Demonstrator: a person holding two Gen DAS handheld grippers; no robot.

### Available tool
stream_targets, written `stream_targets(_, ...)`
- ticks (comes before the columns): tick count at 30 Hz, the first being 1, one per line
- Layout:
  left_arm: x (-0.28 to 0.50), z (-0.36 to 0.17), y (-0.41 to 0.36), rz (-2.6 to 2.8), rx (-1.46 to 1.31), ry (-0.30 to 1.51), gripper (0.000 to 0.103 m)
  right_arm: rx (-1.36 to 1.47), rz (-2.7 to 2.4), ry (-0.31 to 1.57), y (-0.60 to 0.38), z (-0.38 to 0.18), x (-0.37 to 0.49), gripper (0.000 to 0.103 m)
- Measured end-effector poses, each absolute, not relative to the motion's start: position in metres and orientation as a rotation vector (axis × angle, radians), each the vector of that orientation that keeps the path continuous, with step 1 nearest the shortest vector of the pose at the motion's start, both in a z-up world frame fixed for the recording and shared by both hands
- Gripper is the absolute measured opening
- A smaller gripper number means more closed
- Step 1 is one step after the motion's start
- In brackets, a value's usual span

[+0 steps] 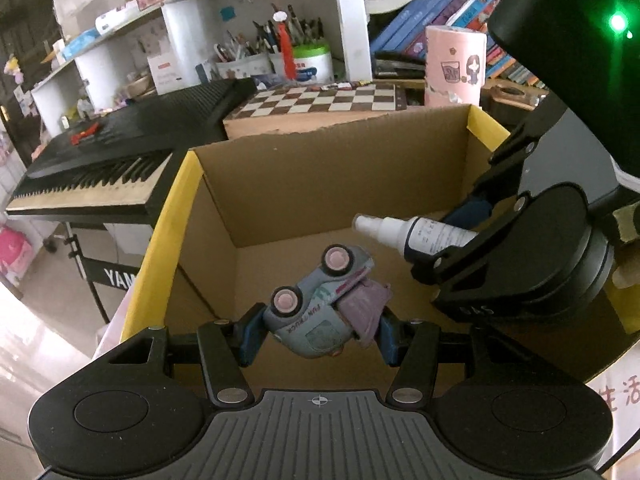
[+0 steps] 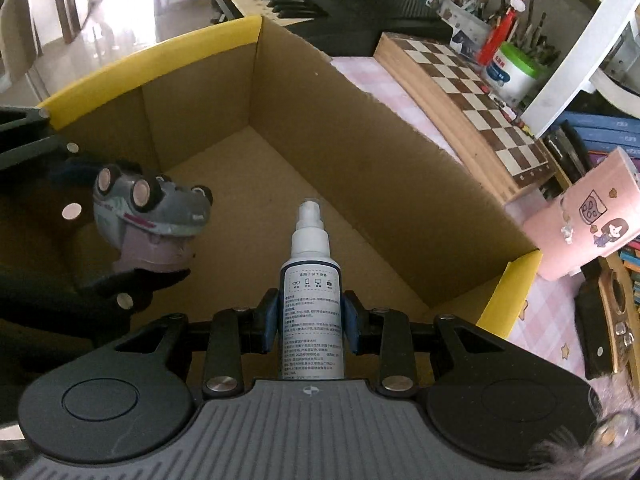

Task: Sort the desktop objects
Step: 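Lower both into the yellow box and open both tools, then withdraw both tools from the box back toward the remaining objects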

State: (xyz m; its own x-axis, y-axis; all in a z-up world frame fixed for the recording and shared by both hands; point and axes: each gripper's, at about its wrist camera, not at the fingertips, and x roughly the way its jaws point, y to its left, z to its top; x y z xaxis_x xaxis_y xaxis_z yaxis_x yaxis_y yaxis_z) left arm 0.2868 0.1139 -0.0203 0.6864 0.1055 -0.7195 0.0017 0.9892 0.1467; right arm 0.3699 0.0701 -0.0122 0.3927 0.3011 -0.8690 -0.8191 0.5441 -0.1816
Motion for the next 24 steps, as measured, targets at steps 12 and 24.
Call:
stream_targets(12, 0.256, 0.014, 0.116, 0.102, 0.102, 0.647, 0.083, -0.472, 0.728, 0.743, 0.043, 0.023, 0.352, 0.05)
stream_targets(24, 0.197, 0.041, 0.12, 0.153, -0.013, 0.502, 0.089, -0.18, 0.61, 0.536, -0.018, 0.068, 0.286, 0.057)
